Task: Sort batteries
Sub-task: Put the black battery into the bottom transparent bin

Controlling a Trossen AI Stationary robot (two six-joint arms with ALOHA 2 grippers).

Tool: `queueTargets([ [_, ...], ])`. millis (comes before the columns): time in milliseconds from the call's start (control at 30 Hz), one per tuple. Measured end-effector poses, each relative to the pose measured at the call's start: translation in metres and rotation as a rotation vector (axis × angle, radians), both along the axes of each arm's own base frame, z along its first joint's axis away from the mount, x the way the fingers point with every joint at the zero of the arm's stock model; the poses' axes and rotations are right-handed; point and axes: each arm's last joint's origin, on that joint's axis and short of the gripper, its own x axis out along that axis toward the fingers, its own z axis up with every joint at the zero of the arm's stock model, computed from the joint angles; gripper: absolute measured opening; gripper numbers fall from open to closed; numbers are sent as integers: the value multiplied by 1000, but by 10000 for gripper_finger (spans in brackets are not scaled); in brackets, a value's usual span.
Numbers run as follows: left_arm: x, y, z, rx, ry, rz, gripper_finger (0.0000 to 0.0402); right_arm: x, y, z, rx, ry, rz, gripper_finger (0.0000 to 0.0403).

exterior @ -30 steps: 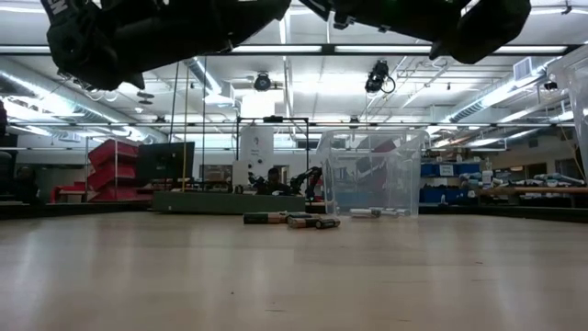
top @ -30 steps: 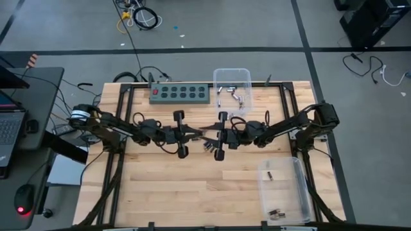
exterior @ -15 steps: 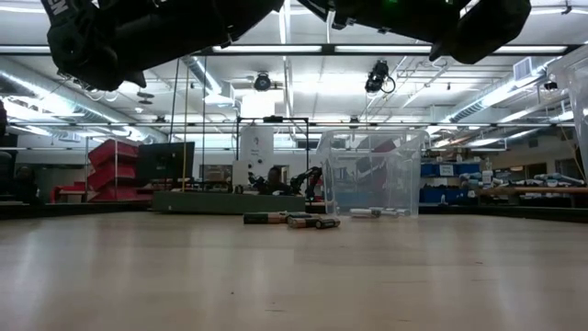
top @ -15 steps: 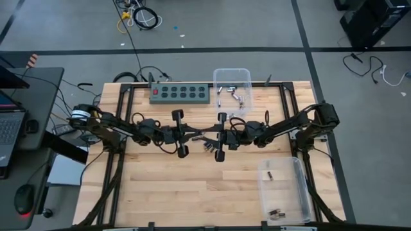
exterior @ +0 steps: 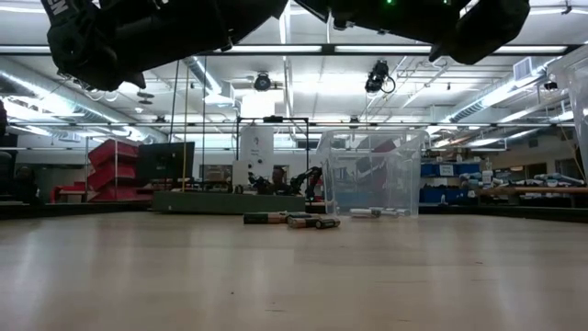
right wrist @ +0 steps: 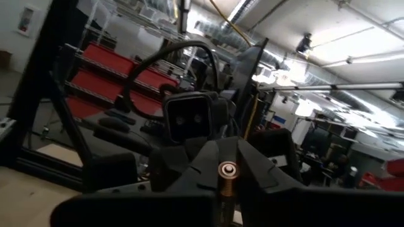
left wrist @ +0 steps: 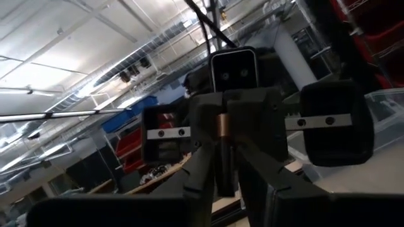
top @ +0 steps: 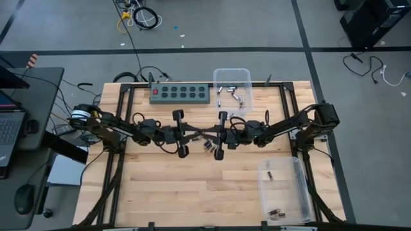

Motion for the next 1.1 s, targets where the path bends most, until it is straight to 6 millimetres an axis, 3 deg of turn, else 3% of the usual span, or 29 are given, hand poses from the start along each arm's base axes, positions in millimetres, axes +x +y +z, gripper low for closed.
queueTargets([
  [367,3,5,-11,-94,113,138,124,-2,1,4,11,-22,-20,22],
  [533,4,9,-20,-128,208,281,146,-17,9,26,44,20,-61,22],
  [767,4,10,-23,-137,234,336,149,-74,17,64,132,303,152,22],
  [933,4,10,-23,-137,235,336,149,-126,15,82,397,485,354,22],
  [1100,4,10,-24,-137,238,341,149,-164,22,89,565,626,540,22],
])
